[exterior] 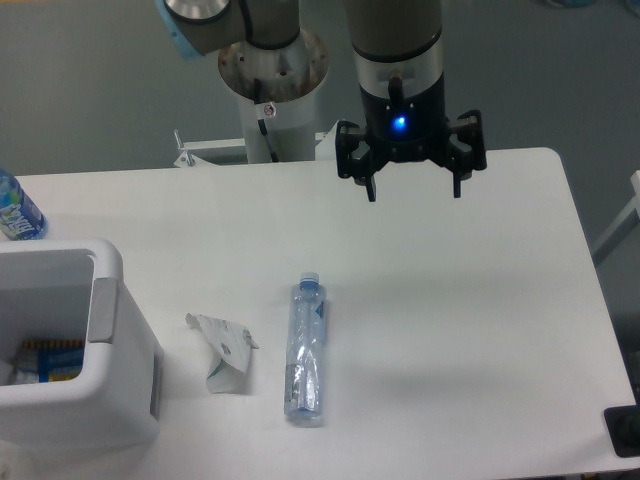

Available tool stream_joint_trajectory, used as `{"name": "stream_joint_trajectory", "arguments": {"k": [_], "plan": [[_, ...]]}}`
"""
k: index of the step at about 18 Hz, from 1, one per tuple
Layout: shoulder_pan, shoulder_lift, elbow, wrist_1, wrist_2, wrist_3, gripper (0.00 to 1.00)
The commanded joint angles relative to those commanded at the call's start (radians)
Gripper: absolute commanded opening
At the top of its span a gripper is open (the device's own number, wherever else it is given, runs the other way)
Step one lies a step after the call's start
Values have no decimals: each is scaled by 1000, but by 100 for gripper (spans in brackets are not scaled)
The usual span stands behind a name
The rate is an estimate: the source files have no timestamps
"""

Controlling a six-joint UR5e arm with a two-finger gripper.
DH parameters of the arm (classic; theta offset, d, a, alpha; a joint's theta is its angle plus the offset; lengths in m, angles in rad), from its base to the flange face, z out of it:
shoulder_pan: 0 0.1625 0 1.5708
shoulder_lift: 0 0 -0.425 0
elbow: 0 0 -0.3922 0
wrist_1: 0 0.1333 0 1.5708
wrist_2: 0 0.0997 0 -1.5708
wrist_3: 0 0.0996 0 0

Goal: Place the trash in the trash can
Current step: 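Move the gripper down toward the crumpled white paper wrapper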

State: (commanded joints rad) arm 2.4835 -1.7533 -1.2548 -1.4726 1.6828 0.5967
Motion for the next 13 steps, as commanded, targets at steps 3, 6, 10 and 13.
{"name": "stream_joint_trajectory", "arguments": {"k": [3, 6, 10, 13], "plan": [[-2, -2, -2, 0, 8, 0, 100], [-3, -5, -24, 5, 9, -44, 100], [-8, -14, -80, 87, 6, -231, 100], [-32, -14, -129, 132, 0, -275, 100]]}}
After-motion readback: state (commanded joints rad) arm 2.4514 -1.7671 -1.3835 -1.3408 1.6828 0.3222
